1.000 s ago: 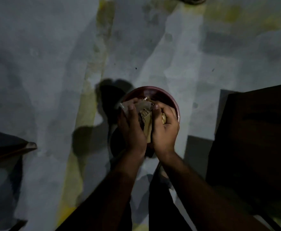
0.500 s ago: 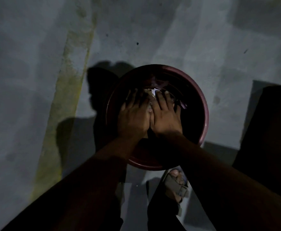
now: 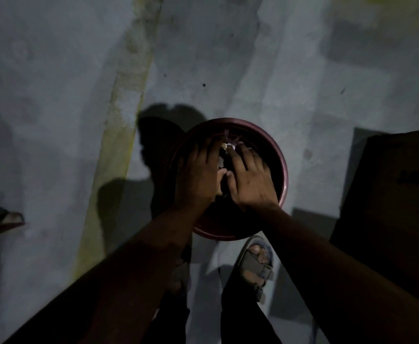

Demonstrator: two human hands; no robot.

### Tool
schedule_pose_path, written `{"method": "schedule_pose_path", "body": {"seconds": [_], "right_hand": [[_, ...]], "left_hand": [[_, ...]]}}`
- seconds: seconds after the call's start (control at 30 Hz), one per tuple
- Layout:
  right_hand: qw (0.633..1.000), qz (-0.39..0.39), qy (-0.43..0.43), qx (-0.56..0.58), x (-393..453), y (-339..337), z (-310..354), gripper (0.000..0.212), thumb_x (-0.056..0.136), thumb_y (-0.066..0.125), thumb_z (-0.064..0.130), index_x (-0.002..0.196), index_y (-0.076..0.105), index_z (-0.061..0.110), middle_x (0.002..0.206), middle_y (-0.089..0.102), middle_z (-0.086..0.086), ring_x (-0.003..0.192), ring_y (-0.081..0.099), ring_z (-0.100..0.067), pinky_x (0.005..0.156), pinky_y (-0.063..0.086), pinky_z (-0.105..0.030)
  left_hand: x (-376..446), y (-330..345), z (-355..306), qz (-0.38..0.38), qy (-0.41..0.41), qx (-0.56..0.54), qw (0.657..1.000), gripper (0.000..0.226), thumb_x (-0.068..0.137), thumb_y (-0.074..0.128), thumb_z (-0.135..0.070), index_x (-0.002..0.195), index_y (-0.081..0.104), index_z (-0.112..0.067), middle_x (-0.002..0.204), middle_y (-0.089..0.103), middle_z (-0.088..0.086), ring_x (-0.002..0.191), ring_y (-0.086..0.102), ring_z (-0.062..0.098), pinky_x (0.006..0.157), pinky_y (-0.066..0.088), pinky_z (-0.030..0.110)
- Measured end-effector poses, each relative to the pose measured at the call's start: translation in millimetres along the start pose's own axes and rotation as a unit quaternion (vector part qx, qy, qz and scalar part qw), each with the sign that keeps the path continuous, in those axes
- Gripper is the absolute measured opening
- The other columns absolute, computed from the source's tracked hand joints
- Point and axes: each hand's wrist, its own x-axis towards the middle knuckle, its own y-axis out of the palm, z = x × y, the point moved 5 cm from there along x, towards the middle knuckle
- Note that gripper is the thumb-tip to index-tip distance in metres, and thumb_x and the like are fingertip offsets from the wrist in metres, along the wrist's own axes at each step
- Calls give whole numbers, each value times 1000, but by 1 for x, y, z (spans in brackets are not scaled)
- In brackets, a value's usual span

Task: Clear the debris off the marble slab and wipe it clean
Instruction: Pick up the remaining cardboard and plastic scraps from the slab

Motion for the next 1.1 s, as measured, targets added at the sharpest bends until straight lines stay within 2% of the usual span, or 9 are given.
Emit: {"method": "schedule_pose_path", "body": {"seconds": [0.1,0.23,0.4,0.6,0.67,0.73,0.87,0.97,1.1], "right_hand": [[1000,-1,-5,-5,-21,-29,16,63,100,40,41,159,30,18,165,27,-13,150,27,-34,119,26,-55],[1000,-28,-1,-15,-57,-83,48,62,102,39,40,159,30,20,169,21,-7,155,18,-27,123,16,-54],[997,-57,47,-21,-122,-182,103,59,103,31,44,158,32,23,168,23,-4,156,17,-23,122,9,-57],[986,-137,98,-15,-240,-320,163,58,101,42,42,156,35,25,167,26,-3,154,21,-23,118,15,-60],[979,-156,128,-15,-283,-360,174,58,102,38,44,157,32,27,168,24,-2,155,19,-23,118,15,-62],[966,-188,174,-17,-334,-398,181,58,102,32,48,157,31,29,168,22,-2,156,16,-23,119,16,-63],[929,-258,266,-16,-436,-442,183,59,102,33,51,158,28,32,169,18,1,157,10,-20,119,11,-61],[889,-303,343,-13,-507,-454,171,61,101,28,54,158,31,32,169,20,0,157,13,-21,119,14,-61],[833,-346,432,12,-604,-448,142,59,102,32,53,158,29,34,169,21,1,156,15,-21,118,17,-60]], "left_hand": [[-8,-35,-8,33,15,17,999,78,82,71,-40,150,40,-16,156,41,6,144,36,28,111,35,53],[-33,-103,-22,33,47,50,997,74,91,60,-40,156,32,-17,165,26,5,152,22,24,118,28,52],[-62,-224,-52,47,96,74,992,71,95,53,-44,156,30,-15,164,29,7,149,28,27,117,28,50],[-108,-397,-124,66,186,68,978,70,94,50,-39,157,27,-16,165,25,7,153,18,28,121,17,50],[-121,-451,-154,50,225,55,972,68,96,47,-41,156,29,-16,165,25,7,153,19,28,121,19,50],[-137,-498,-186,34,272,48,960,70,96,47,-45,156,28,-16,165,23,7,153,18,28,120,21,51],[-173,-549,-254,10,371,41,928,71,98,46,-48,158,25,-18,167,19,7,154,15,27,120,20,52],[-212,-563,-311,32,443,65,893,72,100,41,-51,160,16,-20,169,10,5,155,6,25,122,15,51],[-274,-569,-389,38,536,52,842,72,97,45,-49,159,23,-19,168,16,5,155,9,25,120,21,53]]}}
